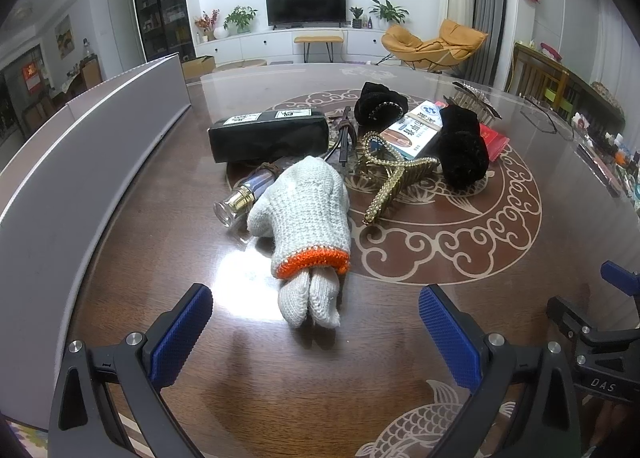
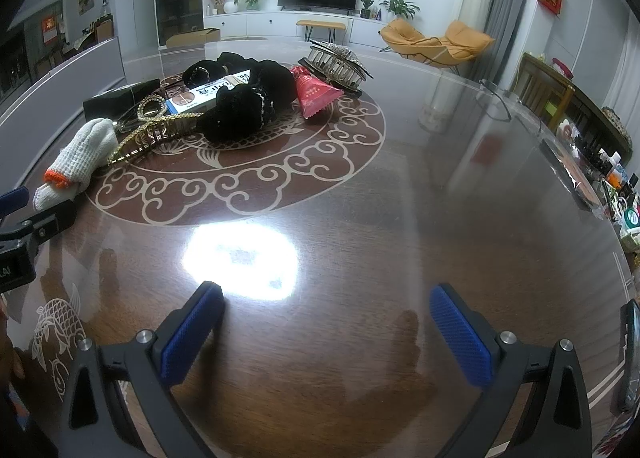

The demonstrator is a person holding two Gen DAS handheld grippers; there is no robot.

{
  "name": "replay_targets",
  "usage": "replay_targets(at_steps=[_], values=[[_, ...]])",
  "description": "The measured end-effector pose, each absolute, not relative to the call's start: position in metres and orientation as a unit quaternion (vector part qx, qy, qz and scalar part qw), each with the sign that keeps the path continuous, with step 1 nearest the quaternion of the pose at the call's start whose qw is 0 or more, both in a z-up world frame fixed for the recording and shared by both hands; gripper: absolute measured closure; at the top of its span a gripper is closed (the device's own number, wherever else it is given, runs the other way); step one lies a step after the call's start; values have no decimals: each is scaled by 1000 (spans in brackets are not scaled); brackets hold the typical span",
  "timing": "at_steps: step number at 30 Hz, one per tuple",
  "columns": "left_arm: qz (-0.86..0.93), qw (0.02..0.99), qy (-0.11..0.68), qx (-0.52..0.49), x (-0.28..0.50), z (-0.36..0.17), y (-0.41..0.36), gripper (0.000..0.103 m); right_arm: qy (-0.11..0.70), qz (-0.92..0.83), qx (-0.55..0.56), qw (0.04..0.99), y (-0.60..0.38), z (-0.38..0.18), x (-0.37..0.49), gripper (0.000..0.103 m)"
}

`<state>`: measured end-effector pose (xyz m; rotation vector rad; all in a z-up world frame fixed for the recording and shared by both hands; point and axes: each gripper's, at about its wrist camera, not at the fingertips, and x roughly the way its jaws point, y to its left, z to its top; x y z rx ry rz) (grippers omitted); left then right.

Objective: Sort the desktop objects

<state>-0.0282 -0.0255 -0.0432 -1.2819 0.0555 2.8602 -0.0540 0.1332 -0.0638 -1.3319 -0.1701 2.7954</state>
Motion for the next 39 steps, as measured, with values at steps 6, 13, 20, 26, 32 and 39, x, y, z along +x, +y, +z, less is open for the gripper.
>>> replay_targets(at_steps=[6,13,20,26,32,39], values=[[912,3,19,-410,-29,-43,-25,0,-54,901,-430,20,133,-64,-54,0],[912,5,19,-411,-29,-43,-25,0,-51,901,-431,19,134,-64,-54,0],[911,8,16,-411,-28,-43,-25,0,-51,901,-431,19,134,-64,-54,0],[912,9,16,-411,-27,-43,-27,0,-50,901,-432,18,134,-64,-54,0],[900,-7,66,-430,-15,-45,-47,0,-50,901,-431,18,134,-64,-54,0],[886,-25,82,-455,-19,-51,-85,0,-54,901,-429,20,132,-64,-55,0]])
